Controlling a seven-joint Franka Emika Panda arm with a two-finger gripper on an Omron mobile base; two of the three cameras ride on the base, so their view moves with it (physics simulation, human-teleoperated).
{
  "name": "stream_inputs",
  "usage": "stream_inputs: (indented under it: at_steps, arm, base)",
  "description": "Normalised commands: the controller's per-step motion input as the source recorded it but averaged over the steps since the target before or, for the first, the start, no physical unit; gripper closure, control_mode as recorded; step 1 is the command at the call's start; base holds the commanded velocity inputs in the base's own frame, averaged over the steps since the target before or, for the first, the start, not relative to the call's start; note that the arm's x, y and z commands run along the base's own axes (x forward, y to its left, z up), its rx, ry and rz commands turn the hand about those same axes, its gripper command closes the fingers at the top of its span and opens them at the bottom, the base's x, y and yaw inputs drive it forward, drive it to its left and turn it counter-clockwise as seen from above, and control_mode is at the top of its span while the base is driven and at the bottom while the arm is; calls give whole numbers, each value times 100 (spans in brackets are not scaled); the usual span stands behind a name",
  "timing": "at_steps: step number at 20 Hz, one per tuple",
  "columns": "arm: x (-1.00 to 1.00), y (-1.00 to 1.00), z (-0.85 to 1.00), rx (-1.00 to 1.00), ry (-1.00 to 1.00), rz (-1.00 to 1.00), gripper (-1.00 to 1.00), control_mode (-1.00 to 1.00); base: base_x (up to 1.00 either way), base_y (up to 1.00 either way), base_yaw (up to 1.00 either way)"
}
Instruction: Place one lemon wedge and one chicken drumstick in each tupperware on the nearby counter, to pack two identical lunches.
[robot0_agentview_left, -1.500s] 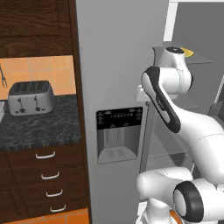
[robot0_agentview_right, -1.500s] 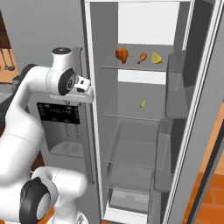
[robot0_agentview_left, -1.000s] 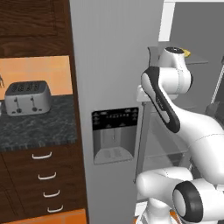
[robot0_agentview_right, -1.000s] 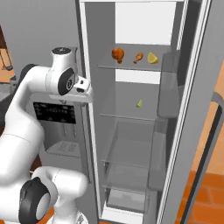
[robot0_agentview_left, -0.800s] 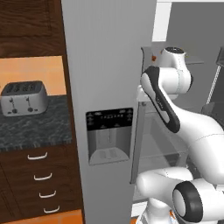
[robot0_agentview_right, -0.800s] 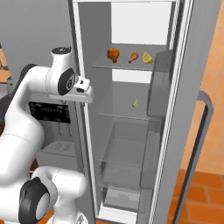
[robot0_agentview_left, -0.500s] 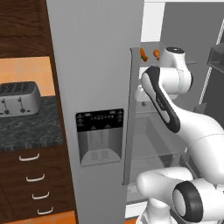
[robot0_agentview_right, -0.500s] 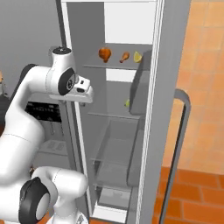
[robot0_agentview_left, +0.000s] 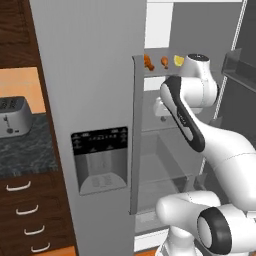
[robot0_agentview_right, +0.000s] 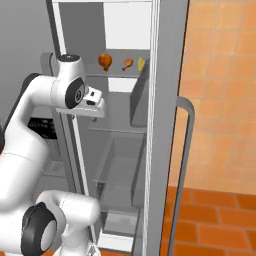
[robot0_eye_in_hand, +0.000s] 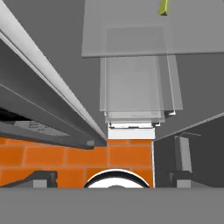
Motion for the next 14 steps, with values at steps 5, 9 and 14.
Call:
stream_inputs:
  at_steps: [5, 9, 14]
  arm:
    - [0, 0, 0, 0, 0, 0, -100, 100]
    - [0, 0, 0, 0, 0, 0, -100, 100]
    - [0, 0, 0, 0, 0, 0, -100, 100]
  base:
    - [21, -15, -7]
    - [21, -5, -11]
    - [38, -21, -2]
